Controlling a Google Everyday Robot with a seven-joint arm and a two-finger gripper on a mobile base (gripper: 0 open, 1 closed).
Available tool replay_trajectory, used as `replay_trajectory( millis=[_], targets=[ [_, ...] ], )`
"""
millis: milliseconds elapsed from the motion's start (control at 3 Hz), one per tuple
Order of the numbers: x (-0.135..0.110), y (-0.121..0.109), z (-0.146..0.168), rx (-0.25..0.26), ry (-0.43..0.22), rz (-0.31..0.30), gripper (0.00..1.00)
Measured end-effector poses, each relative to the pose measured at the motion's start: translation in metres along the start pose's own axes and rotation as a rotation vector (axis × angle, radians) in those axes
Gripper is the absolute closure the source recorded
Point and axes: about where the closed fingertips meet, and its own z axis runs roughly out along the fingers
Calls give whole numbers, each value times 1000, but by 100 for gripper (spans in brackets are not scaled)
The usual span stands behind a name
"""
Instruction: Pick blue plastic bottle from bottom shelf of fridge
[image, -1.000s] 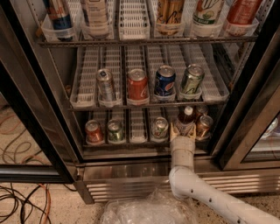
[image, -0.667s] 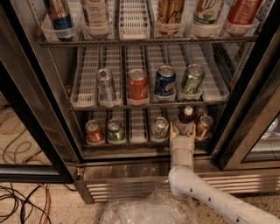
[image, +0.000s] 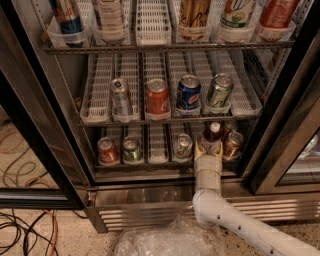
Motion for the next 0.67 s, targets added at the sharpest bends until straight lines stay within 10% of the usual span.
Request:
replay_trajectory(
  millis=[667],
  targets=[
    [-25,0,-13,38,-57,46,100]
  ],
)
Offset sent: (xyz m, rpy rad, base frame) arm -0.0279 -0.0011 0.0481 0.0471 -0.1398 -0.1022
